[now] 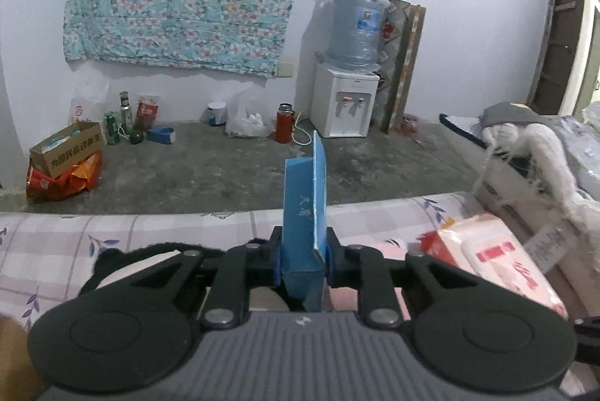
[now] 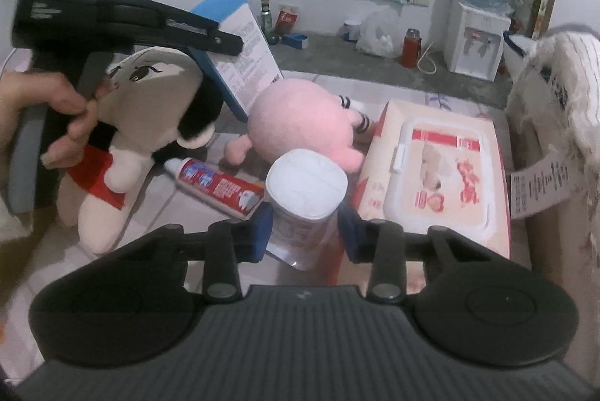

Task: Organize soft objects
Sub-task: 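Grasp the blue-edged paper card on the bed with the left gripper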

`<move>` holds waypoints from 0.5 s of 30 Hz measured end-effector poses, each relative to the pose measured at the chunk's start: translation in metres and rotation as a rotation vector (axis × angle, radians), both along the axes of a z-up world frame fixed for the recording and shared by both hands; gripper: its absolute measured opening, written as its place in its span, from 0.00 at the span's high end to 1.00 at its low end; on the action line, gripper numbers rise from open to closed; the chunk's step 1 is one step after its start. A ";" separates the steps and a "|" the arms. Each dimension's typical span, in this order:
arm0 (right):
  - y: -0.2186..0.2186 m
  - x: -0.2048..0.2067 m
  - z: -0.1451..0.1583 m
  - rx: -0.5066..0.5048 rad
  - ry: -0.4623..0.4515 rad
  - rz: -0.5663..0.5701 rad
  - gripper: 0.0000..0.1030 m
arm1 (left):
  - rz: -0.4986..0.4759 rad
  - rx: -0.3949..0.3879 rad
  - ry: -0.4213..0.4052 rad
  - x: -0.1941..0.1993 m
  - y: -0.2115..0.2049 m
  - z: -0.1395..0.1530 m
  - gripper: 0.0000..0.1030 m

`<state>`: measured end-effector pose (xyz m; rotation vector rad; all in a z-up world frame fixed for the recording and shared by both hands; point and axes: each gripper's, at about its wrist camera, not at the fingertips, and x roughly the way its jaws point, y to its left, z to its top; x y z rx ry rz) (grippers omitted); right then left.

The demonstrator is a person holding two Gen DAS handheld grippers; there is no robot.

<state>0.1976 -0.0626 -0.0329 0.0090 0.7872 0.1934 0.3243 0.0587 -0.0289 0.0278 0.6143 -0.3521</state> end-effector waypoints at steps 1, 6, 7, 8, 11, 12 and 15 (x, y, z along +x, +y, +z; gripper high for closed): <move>-0.001 -0.003 0.001 0.010 0.004 -0.004 0.69 | -0.003 -0.002 -0.001 -0.006 0.003 0.004 0.80; -0.005 -0.025 0.005 0.042 0.009 -0.024 0.98 | -0.040 -0.014 -0.019 -0.043 0.018 0.024 0.80; -0.005 -0.031 0.007 0.051 0.005 -0.018 0.98 | -0.048 -0.012 -0.020 -0.050 0.020 0.028 0.80; -0.004 -0.036 0.010 0.064 0.002 -0.017 0.98 | -0.054 -0.011 -0.019 -0.056 0.021 0.031 0.80; -0.002 -0.047 0.013 0.053 0.001 -0.021 0.98 | -0.069 -0.016 -0.006 -0.080 0.029 0.044 0.80; 0.001 -0.050 0.015 0.041 0.001 -0.017 0.94 | -0.077 -0.015 -0.001 -0.088 0.034 0.048 0.80; 0.004 -0.053 0.021 0.008 -0.003 -0.039 0.57 | -0.105 -0.020 -0.021 -0.123 0.055 0.062 0.80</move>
